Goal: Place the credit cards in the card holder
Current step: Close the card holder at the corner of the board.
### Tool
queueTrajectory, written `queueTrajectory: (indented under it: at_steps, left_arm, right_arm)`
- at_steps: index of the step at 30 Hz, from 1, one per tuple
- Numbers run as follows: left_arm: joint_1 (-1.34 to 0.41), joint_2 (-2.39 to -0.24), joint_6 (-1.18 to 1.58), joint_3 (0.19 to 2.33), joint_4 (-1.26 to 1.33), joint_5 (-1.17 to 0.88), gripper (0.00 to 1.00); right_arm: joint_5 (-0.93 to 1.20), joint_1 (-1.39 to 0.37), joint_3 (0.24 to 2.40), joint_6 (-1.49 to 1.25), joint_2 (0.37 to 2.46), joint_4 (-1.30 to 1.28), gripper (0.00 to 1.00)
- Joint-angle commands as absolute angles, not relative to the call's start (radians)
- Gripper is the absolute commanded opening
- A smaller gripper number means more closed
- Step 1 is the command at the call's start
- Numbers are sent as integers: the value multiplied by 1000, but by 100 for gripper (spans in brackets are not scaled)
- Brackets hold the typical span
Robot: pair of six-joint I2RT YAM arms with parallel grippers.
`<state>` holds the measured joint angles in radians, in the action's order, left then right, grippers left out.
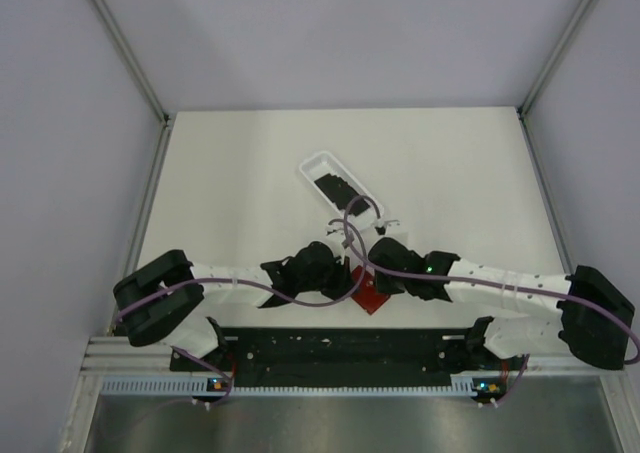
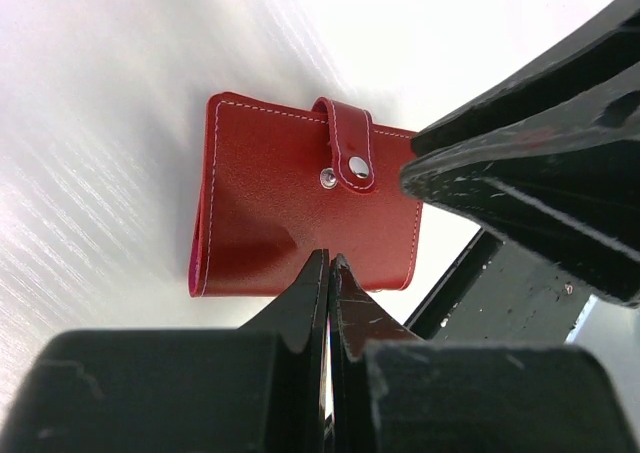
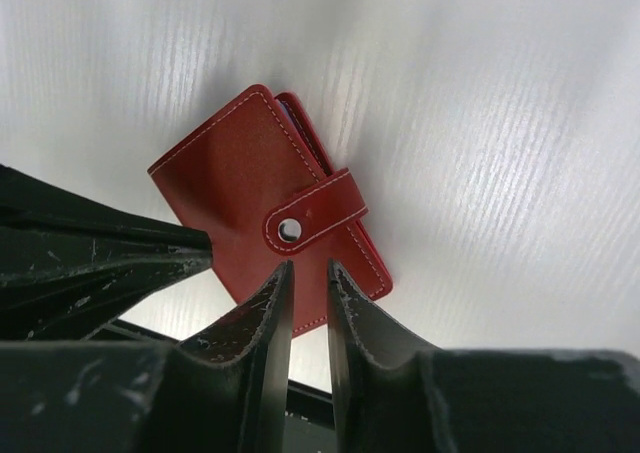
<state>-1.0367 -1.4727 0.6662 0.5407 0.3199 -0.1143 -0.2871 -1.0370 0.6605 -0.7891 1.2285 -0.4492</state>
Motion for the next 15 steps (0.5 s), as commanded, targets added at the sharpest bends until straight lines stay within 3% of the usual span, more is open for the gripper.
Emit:
queueTrajectory:
  at_steps: [1,15]
  left_arm:
    - [-1039,-1463,653,560,337,-106,0]
    - [-971,-1399,612,620,218,72,0]
  right_arm:
    - [-307,-1017,638,-805,1135,-433,19]
    - [-78,-890,558,-769,1081,-296,18]
